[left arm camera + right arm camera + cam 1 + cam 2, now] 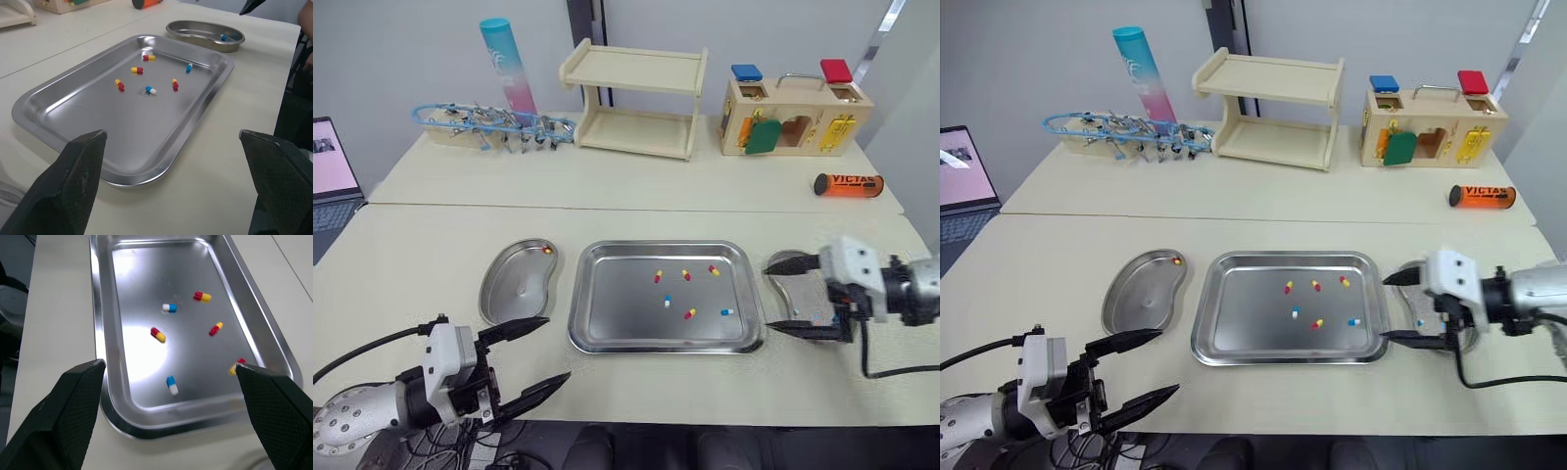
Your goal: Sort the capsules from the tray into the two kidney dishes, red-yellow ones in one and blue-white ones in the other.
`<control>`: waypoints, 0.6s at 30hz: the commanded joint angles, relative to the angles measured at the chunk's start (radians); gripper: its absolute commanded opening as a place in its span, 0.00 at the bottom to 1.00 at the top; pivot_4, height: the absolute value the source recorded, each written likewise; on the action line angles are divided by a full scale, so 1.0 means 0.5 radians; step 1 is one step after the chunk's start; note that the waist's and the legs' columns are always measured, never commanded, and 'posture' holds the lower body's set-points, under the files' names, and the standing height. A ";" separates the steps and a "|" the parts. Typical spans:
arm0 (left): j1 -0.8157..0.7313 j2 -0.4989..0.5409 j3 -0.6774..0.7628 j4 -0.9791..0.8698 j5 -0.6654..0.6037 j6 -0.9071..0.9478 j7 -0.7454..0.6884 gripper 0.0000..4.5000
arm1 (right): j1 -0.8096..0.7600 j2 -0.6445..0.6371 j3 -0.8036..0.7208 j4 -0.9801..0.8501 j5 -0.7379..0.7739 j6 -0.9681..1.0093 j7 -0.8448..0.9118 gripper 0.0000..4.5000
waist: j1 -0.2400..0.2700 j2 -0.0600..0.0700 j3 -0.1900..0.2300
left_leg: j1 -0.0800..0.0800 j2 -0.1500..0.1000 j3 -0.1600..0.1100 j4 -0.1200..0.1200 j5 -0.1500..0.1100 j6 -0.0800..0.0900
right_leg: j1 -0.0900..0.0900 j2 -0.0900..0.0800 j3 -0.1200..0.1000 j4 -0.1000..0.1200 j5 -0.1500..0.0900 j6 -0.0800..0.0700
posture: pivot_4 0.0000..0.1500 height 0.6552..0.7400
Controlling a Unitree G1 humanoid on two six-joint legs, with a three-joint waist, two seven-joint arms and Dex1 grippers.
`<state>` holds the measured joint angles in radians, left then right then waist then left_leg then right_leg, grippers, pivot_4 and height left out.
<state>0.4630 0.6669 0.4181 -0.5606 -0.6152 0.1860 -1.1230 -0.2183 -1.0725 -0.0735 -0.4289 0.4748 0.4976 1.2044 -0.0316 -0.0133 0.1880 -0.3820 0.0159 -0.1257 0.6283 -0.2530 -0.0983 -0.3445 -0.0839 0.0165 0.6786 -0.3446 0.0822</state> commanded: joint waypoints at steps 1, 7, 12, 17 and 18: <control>0.033 -0.030 -0.052 -0.052 0.018 -0.106 -0.021 1.00 | -0.103 0.172 0.215 -0.099 -0.084 0.024 -0.155 1.00 | 0.000 -0.003 -0.002 | 0.001 0.000 0.000 0.000 0.000 0.000 | 0.000 0.000 0.000 0.000 0.000 0.000 | 1.00 1.00; -0.019 -0.083 -0.173 -0.009 0.073 -0.193 0.028 1.00 | -0.193 0.455 0.535 -0.065 -0.339 0.010 -0.388 0.86 | 0.002 -0.004 -0.002 | 0.001 0.000 -0.001 0.000 0.000 0.000 | 0.000 0.000 -0.001 0.001 0.000 0.000 | 1.00 1.00; -0.035 -0.086 -0.234 -0.048 0.059 -0.184 0.072 1.00 | -0.307 0.684 0.737 -0.009 -0.529 0.099 -0.589 0.71 | 0.000 -0.004 -0.002 | 0.000 0.000 -0.003 0.000 0.000 0.000 | 0.000 0.000 -0.002 0.001 0.000 0.000 | 1.00 1.00; -0.033 -0.066 -0.269 -0.045 0.046 -0.169 0.076 1.00 | -0.430 0.876 0.859 0.084 -0.668 0.245 -0.755 0.71 | -0.002 -0.004 -0.002 | 0.001 0.000 -0.005 0.000 0.000 0.000 | -0.001 0.001 -0.002 0.003 0.000 0.000 | 1.00 1.00; -0.036 -0.066 -0.278 -0.047 0.047 -0.170 0.082 1.00 | -0.446 0.903 0.879 0.103 -0.686 0.258 -0.768 0.71 | -0.002 -0.004 -0.002 | 0.000 -0.001 -0.005 0.000 0.000 0.000 | -0.002 0.001 -0.002 0.003 0.000 0.000 | 1.00 1.00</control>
<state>0.4408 0.6272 0.2800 -0.5527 -0.5830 0.1052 -1.0828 -0.4210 -0.6294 0.3637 -0.3693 0.1447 0.6150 0.8394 -0.0325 -0.0152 0.1869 -0.3820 0.0157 -0.1283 0.6281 -0.2529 -0.0984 -0.3454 -0.0835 0.0156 0.6799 -0.3445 0.0820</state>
